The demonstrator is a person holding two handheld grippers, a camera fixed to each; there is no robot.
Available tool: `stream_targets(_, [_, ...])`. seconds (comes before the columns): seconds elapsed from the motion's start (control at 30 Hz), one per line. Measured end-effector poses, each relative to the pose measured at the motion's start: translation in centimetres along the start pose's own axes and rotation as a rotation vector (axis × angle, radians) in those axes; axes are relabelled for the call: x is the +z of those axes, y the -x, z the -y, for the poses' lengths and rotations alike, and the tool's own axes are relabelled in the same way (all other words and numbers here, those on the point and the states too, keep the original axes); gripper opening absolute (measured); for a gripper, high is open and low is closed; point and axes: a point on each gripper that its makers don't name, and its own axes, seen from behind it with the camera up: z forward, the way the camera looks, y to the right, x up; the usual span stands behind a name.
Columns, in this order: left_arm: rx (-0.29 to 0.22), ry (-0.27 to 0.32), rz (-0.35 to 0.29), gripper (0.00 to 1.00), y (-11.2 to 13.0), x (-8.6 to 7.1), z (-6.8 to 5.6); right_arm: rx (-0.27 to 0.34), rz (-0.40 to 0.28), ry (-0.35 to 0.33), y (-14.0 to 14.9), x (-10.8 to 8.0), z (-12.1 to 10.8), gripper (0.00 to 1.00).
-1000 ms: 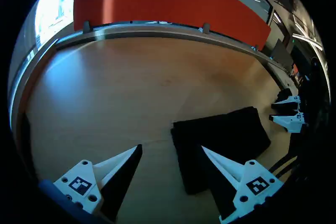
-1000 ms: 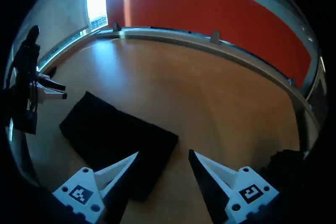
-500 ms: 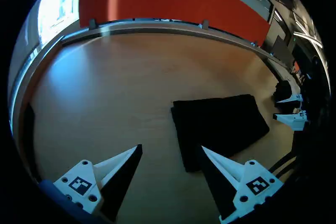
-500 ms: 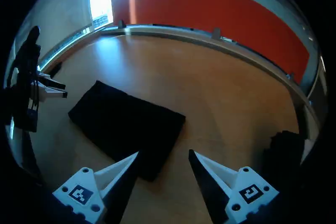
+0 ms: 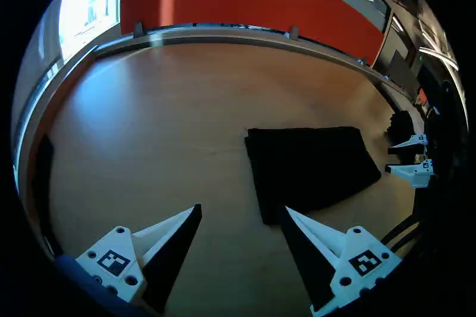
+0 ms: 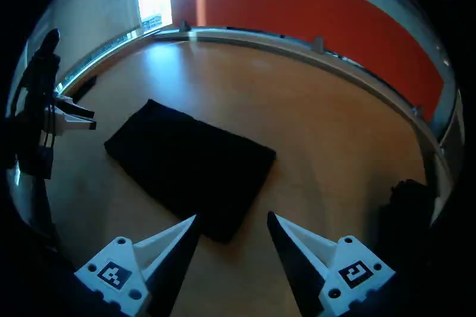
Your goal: Fold towel
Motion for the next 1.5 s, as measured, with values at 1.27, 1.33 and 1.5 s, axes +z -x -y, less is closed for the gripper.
stream_targets(1.27, [-0.07,-0.028,0.02,0.94,3.9,-3.0,1.1,-0.131,0.112,-0.106,3.8,1.1,0.0,0.07])
stream_targets(1.33, [-0.072,-0.031,0.02,0.94,4.0,-3.1,1.3,-0.137,0.109,-0.104,3.6,1.1,-0.1,0.05])
stream_targets(1.5, [-0.083,-0.035,0.02,0.93,4.2,-3.5,1.5,-0.151,0.101,-0.095,2.9,0.8,-0.1,0.05])
